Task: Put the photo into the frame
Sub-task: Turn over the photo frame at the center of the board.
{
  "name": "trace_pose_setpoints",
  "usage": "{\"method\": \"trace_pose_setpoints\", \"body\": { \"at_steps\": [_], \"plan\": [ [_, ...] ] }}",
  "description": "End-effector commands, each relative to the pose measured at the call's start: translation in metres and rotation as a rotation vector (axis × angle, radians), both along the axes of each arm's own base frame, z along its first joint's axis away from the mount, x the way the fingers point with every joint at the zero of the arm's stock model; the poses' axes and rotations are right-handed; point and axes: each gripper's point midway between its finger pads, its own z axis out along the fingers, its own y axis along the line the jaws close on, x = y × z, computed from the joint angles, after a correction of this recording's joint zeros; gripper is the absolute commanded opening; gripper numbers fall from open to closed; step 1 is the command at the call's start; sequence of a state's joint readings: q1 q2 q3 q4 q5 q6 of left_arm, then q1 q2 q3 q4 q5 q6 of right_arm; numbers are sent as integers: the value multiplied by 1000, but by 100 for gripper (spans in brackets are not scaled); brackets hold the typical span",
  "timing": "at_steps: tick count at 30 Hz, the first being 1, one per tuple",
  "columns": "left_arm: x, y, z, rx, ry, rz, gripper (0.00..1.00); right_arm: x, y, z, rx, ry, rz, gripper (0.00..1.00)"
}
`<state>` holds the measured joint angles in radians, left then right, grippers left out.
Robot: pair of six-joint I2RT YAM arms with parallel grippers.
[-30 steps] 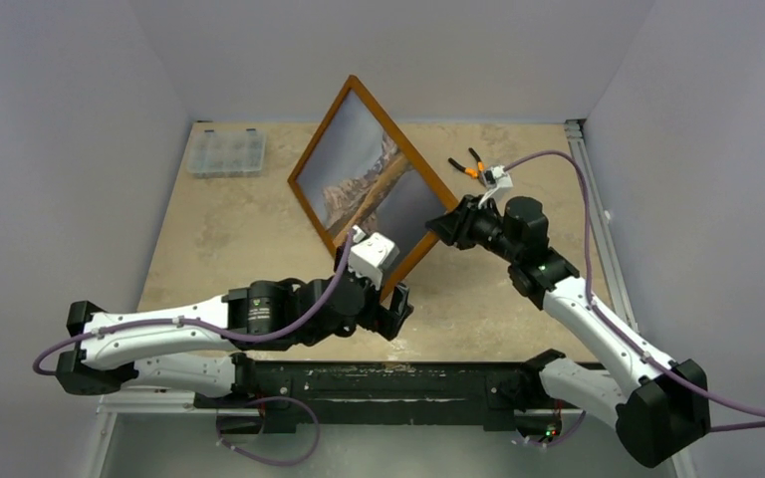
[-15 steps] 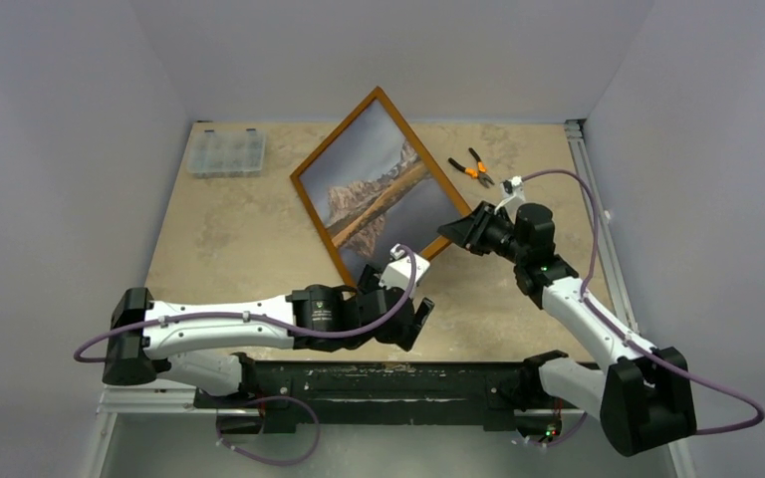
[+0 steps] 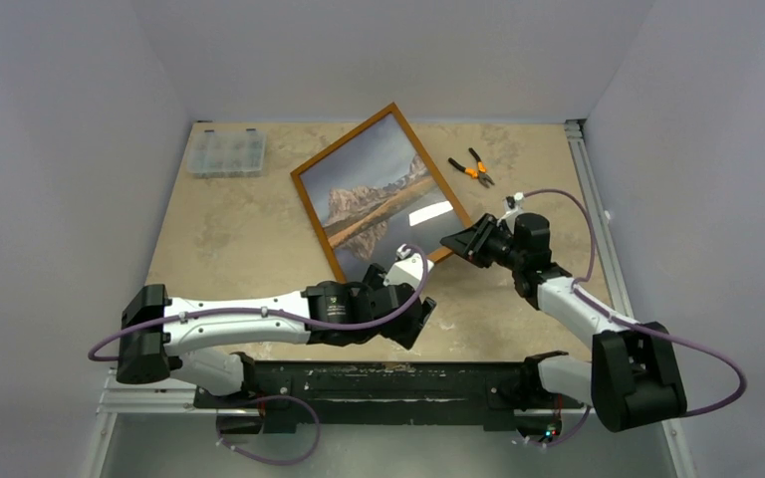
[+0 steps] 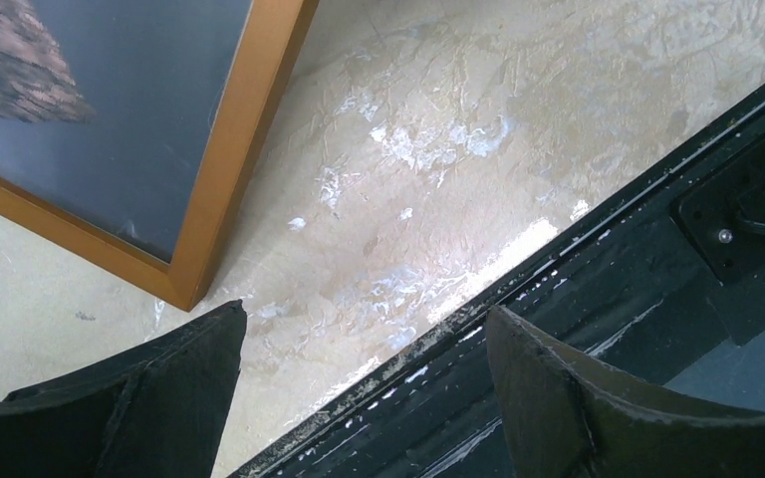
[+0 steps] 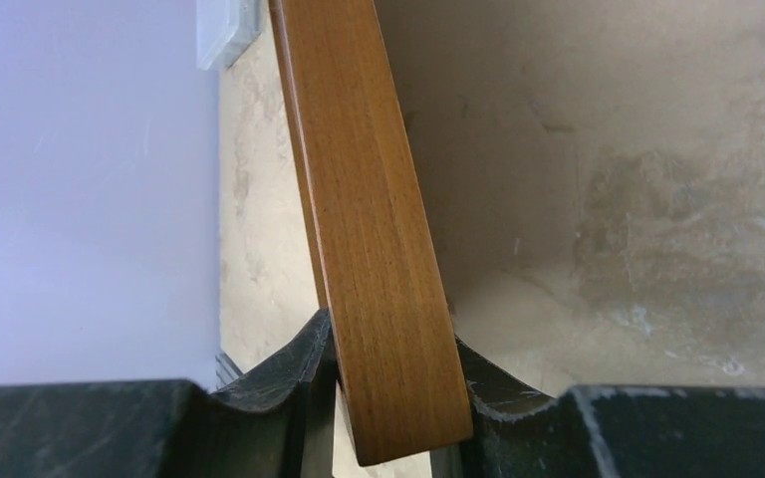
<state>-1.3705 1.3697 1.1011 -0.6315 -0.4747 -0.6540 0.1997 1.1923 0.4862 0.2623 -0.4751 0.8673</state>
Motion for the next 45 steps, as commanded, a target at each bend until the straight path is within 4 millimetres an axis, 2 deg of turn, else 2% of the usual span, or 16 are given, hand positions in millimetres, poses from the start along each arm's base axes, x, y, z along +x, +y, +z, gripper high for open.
{"method": "trace_pose_setpoints", "body": {
  "at_steps": [1,5,11,14,16,19,25,38,45],
  "plan": [
    [4,-4,1,-19,26,14,87,-29,-32,-80,-278,107,8,2],
    [9,-5,-5,-20,55,25,87,-36,-35,-92,-279,144,6,15],
    [18,-2,-14,-56,116,61,87,-45,-35,-113,-282,229,28,29],
    [22,4,-18,-90,144,90,87,-49,-32,-120,-266,261,48,40],
    [25,8,-22,-111,167,117,87,-51,-31,-123,-256,279,52,52],
    [30,16,-29,-152,208,159,88,-56,-30,-126,-240,297,54,61],
    [41,39,-47,-235,296,257,88,-59,-31,-123,-235,293,49,70],
    [61,100,-55,-392,335,430,88,-57,-38,-106,-255,264,9,76],
    [69,124,-57,-459,350,498,88,-51,-49,-97,-289,240,-46,80]
  ]
}}
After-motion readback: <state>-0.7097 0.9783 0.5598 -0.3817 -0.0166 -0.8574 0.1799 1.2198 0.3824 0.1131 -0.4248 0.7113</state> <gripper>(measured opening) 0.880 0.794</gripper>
